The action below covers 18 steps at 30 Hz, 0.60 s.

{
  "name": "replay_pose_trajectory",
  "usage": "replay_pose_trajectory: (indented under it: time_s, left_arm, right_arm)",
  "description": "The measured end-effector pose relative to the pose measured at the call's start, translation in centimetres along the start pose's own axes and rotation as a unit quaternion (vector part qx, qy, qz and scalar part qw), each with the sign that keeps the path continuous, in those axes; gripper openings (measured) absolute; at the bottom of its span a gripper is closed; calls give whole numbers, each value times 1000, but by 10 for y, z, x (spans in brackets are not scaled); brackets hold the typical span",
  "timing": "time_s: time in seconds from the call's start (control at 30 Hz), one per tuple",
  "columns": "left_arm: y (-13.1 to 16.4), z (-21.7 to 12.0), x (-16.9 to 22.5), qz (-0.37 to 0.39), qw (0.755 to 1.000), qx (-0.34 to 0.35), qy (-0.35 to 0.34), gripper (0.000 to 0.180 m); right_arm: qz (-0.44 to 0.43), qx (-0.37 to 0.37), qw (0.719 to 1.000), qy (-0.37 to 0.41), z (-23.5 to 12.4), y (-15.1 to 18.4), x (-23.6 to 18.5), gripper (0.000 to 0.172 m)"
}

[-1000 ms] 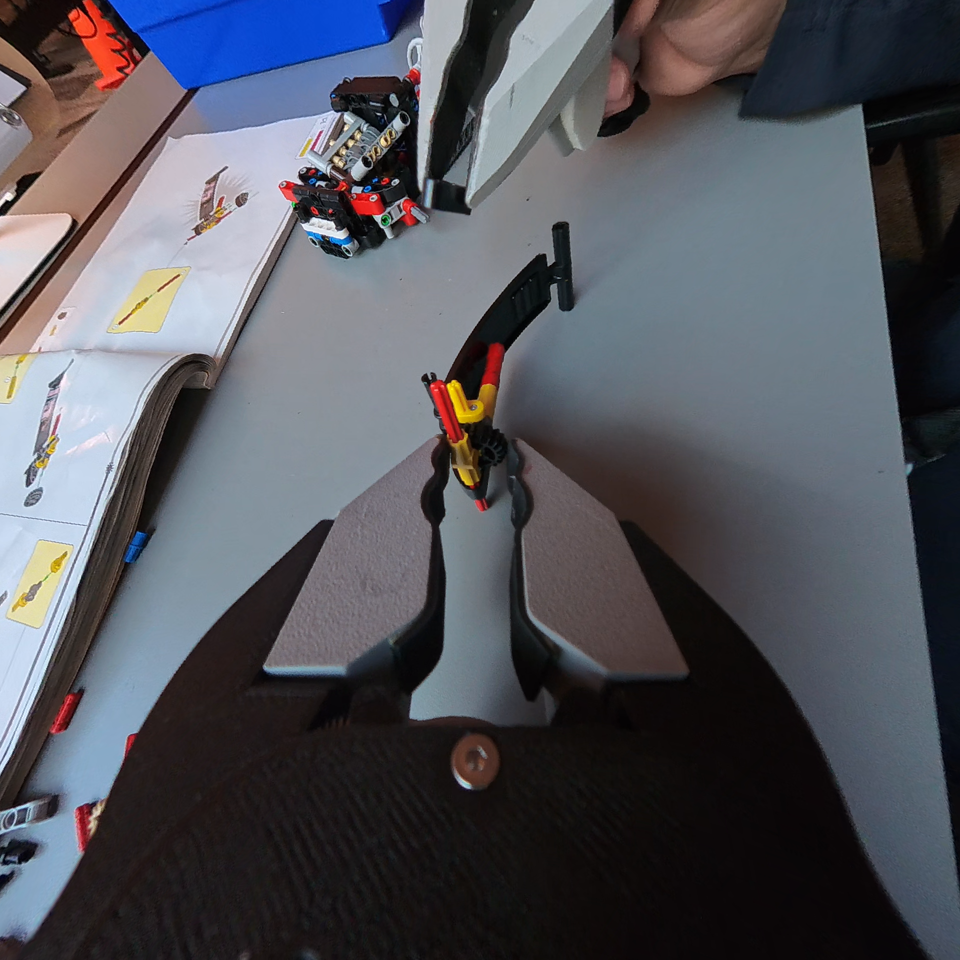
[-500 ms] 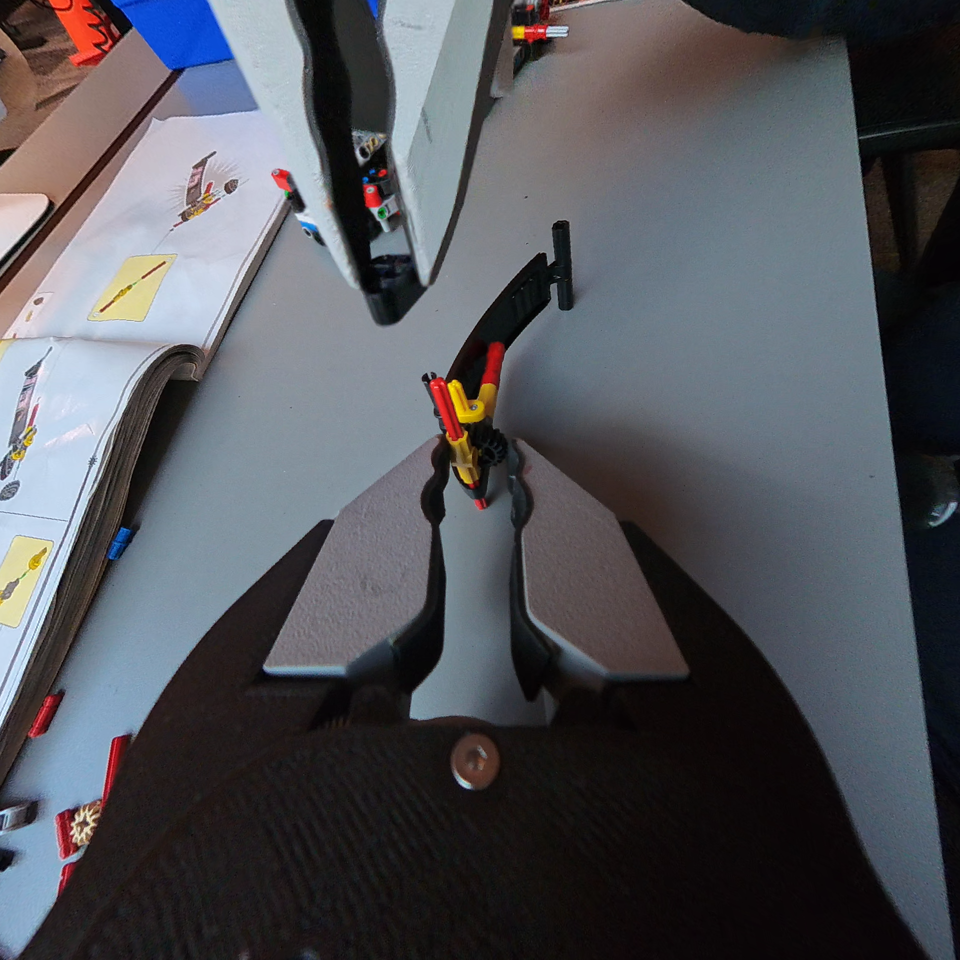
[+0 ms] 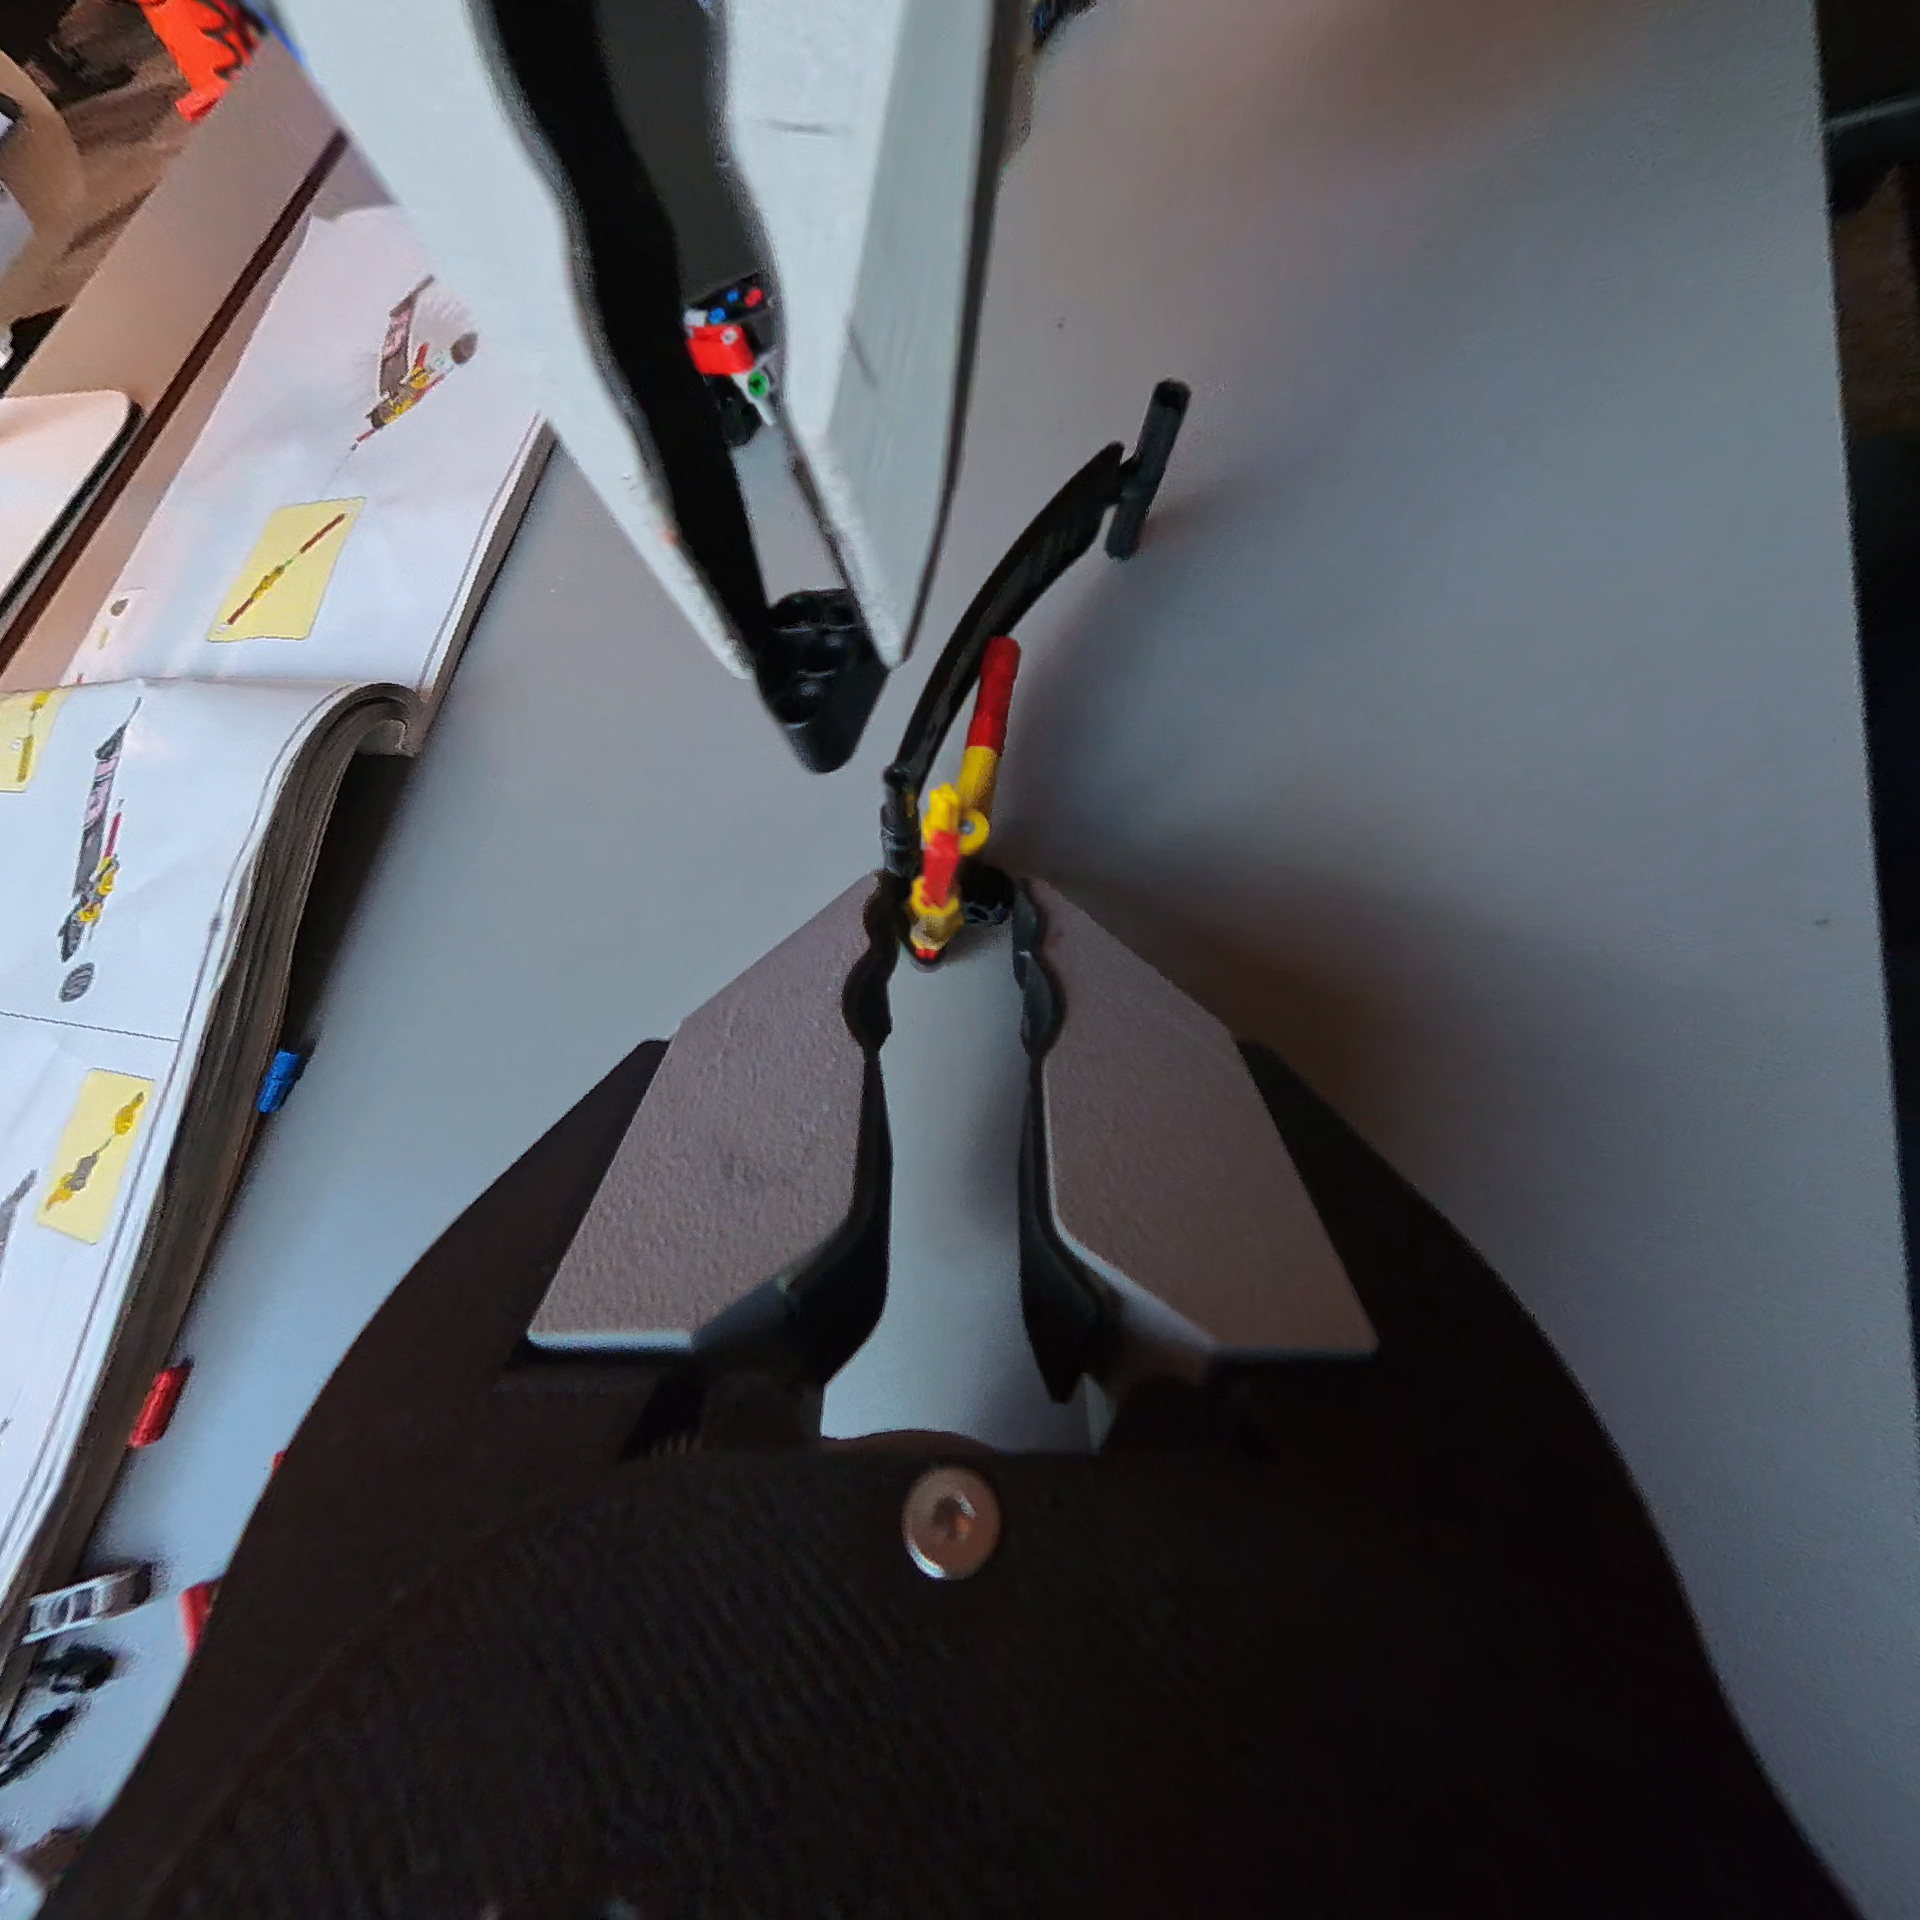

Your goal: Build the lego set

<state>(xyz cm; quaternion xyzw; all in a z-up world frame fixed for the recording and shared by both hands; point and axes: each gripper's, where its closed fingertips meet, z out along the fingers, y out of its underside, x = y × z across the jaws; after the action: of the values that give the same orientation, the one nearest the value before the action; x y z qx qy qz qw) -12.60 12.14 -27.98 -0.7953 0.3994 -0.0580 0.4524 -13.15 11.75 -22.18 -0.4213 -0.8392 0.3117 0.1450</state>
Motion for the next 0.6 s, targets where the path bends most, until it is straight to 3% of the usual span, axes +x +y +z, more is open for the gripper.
replay_pose_trajectory:
  time_s: [0.23, 0.6]
  left_arm:
    - [-14, -16, -11, -91, 992, 75, 38, 19]
    - [-8, -8, -6, -76, 996, 40, 40, 19]
  right_arm:
    - [-11, -8, 1000, 19, -7, -3, -1, 12]
    - [-4, -9, 1000, 14, -4, -13, 3, 13]
